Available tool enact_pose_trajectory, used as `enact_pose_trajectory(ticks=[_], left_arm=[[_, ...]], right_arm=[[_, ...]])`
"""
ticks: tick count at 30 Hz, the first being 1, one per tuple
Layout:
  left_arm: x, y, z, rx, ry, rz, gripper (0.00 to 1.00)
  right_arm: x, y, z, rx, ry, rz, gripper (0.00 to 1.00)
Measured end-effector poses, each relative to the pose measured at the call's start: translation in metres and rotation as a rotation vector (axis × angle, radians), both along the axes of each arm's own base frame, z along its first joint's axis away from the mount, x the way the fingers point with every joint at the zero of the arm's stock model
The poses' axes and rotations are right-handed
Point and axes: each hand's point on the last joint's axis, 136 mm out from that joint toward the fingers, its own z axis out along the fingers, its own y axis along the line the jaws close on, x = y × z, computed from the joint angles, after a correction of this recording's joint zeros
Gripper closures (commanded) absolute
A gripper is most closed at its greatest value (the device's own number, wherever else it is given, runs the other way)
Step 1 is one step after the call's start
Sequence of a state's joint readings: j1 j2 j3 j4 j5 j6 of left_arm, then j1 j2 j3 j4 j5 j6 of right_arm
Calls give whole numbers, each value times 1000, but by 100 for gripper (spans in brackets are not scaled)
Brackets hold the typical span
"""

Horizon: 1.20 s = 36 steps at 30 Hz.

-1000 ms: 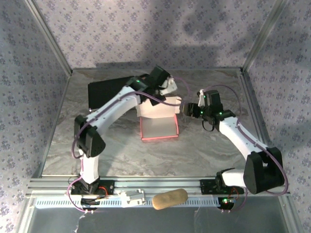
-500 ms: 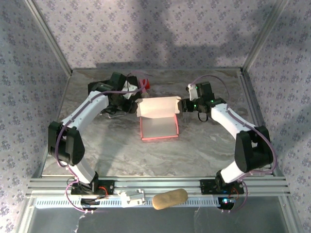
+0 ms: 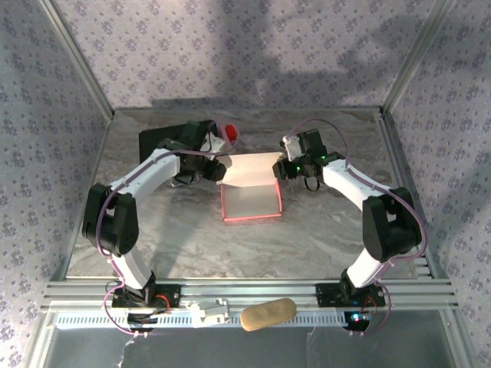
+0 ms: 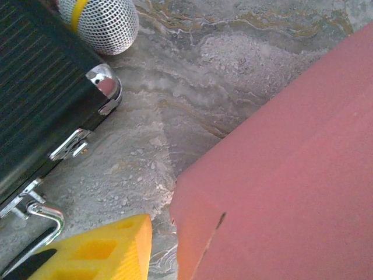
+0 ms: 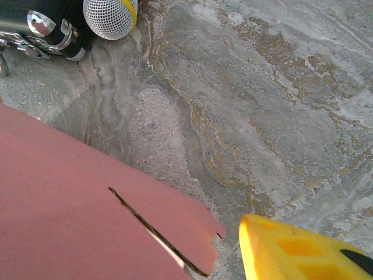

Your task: Fold the paper box

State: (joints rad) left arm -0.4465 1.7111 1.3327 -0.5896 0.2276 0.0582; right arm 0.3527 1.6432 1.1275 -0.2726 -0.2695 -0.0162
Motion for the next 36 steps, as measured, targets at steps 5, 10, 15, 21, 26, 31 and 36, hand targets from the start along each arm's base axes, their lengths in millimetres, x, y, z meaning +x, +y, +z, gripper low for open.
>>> enact_pose_trajectory(ticks=[5,10,15,21,26,31,36], left_arm=[[-2,-6,-11,9,-19,2,70],[2,-11,-10,23,-50,27,80],[6,-12,-9,27,-70,78,91],[10,-11,-10,35,-81,156,92],[11,-10,-9,49,-93,239,91],[15,-11,-6,23,-98,339,95],[19,-11,-8,-23,-93,434,96]], right_arm=[[0,2,1,-5,-6,7,65],[0,4,2,-22,-17,7,72],[-1,8,1,-44,-24,0,75],[-2,10,0,-61,-22,-42,81],[-2,12,-2,-92,-29,-105,90],[-2,12,-1,-102,-31,-220,96],[-1,15,2,-92,-47,-325,100]])
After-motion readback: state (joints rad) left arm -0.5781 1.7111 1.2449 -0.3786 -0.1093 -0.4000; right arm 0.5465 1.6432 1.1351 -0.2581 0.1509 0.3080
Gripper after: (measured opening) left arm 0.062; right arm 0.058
